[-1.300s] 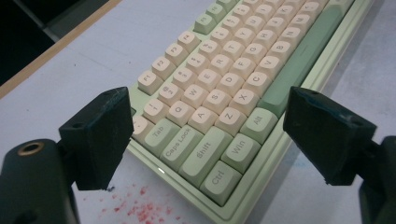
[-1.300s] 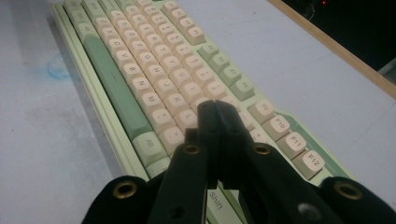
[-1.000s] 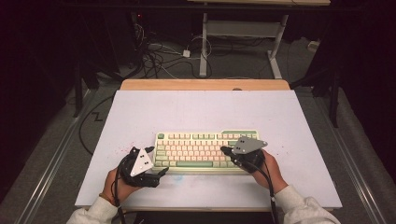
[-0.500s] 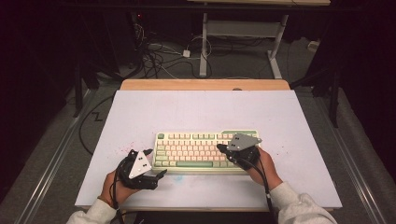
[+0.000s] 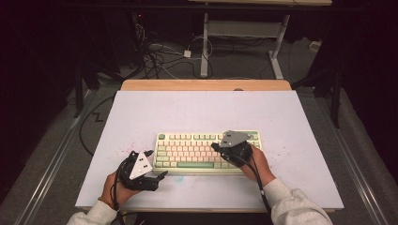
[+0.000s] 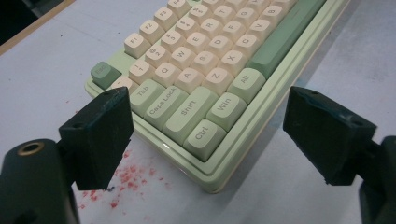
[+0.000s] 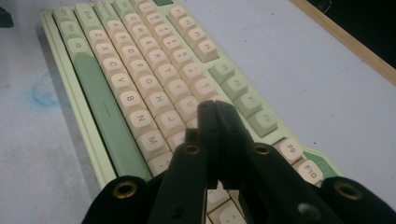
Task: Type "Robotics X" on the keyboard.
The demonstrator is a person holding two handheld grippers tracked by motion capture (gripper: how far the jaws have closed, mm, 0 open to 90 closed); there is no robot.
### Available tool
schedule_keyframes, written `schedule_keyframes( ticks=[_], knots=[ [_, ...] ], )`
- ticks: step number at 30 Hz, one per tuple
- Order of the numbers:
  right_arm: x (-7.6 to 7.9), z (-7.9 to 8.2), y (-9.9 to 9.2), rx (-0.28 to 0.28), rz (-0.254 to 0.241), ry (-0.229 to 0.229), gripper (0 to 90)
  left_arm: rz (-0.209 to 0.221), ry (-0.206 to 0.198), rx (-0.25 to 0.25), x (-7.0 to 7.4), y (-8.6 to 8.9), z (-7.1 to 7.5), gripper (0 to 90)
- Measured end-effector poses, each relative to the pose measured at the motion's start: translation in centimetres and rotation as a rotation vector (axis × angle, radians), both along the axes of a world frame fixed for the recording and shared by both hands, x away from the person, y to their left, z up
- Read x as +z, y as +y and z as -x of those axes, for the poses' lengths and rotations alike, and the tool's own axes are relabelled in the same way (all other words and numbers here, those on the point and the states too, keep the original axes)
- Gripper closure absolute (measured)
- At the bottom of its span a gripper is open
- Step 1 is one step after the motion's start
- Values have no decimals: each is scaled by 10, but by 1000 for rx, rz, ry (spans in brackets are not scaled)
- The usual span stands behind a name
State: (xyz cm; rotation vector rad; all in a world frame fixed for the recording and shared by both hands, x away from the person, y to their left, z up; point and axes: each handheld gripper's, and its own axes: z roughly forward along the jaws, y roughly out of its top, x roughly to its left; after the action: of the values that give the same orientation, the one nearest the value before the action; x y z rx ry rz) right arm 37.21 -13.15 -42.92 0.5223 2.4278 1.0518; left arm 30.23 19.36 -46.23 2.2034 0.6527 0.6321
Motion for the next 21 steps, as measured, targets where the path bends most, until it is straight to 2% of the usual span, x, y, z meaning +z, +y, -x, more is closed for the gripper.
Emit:
schedule_keyframes(
  ticks=[8, 21],
  knots=[
    [-6, -7, 15, 17, 43, 18, 900, -7, 7, -7, -1, -1, -1, 156],
    [-15, -18, 26, -5, 90, 43, 900, -10, 11, -11, -1, -1, -1, 156]
  ],
)
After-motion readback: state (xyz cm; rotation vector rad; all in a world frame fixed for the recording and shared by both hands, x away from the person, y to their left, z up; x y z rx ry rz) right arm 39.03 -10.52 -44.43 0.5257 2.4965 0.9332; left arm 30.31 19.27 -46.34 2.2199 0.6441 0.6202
